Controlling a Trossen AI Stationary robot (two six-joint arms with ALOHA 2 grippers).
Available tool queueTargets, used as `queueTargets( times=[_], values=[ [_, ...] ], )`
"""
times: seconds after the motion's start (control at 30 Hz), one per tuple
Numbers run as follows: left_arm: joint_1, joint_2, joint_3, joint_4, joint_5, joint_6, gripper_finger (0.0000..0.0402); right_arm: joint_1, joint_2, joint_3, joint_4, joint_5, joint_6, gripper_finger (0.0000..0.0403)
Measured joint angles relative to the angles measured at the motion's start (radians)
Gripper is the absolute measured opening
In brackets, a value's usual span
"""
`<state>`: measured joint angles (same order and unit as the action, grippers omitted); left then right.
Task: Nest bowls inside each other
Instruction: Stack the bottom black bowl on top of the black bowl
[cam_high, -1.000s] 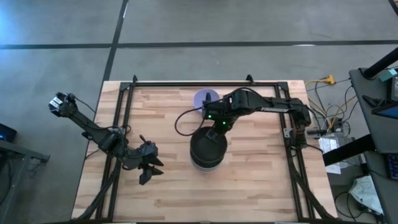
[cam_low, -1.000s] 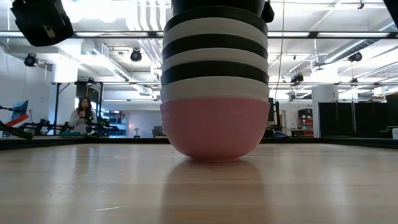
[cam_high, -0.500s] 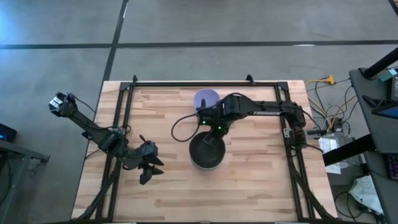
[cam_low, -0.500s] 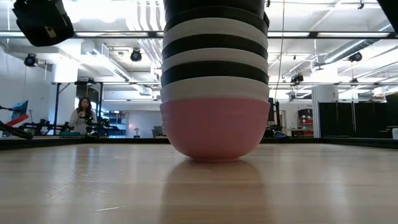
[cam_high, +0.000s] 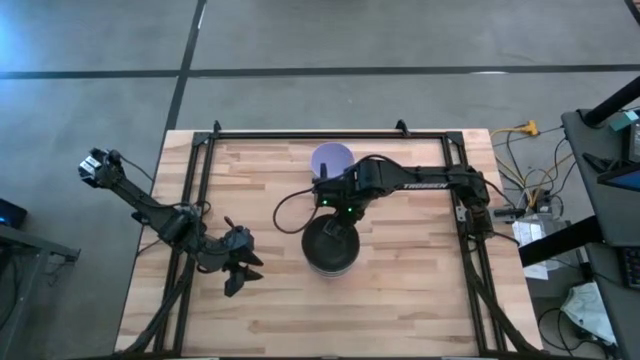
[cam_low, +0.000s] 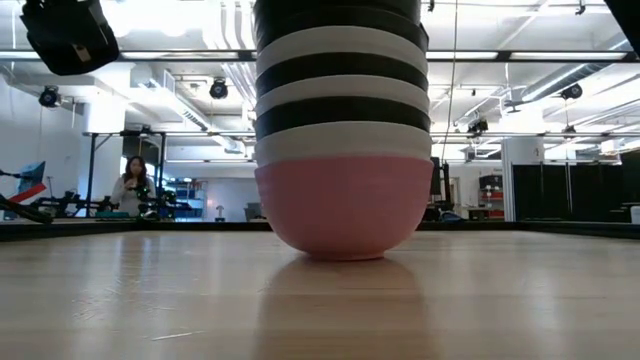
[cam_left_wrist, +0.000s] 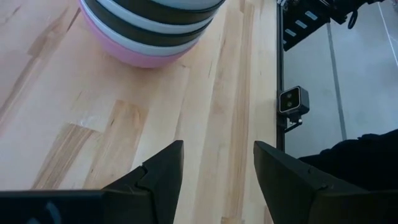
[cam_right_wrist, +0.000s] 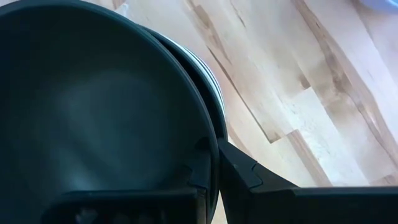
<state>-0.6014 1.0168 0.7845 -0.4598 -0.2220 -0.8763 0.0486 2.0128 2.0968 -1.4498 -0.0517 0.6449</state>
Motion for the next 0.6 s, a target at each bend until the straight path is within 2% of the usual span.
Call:
queueTargets(
  times=[0.27, 0.6],
  values=[
    [0.000, 0.000, -0.001, -0.003, 0.000, 0.002, 0.0180, 0.002, -0.001, 0.000, 0.004, -0.008, -0.002, 0.0019],
    [0.000, 0.000, -0.001, -0.003, 0.000, 0.019, 0.0180, 0.005, -0.002, -0.002, 0.013, 0.001, 0.014, 0.0102]
  ],
)
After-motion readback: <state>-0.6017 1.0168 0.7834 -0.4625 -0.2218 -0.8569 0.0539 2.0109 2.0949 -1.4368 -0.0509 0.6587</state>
